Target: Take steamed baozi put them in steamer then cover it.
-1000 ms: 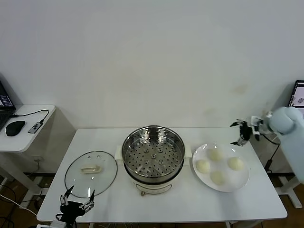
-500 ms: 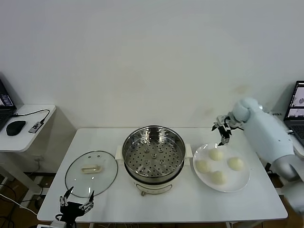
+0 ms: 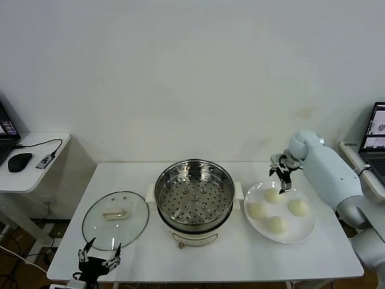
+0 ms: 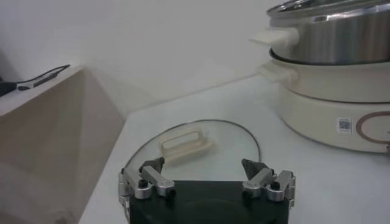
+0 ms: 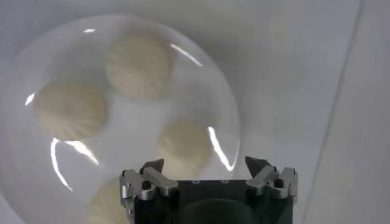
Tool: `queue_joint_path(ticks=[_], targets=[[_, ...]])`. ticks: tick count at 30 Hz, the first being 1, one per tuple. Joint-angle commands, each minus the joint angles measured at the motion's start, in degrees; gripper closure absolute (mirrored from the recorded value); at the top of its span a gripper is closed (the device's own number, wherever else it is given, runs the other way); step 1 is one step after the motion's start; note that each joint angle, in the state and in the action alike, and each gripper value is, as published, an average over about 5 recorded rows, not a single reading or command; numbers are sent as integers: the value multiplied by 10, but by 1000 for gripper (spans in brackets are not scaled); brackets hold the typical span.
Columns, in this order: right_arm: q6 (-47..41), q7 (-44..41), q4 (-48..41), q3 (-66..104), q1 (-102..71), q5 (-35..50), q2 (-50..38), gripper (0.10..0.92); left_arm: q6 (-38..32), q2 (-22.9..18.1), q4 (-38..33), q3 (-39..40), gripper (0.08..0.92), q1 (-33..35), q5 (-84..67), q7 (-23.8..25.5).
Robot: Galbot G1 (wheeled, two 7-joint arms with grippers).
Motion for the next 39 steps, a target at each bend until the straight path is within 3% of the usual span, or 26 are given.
queue_joint_path(ticks=[1, 29, 39], targets=[[-3, 4, -5, 5, -21, -6, -2, 203, 1, 0, 1, 1, 177, 0, 3, 1], [-30, 70, -46, 30, -35, 0, 24, 203, 1, -2, 12, 7, 177, -3, 7, 1], [-37, 67, -37, 33, -36, 8, 14, 363, 1, -3, 11, 9, 177, -3, 8, 0]])
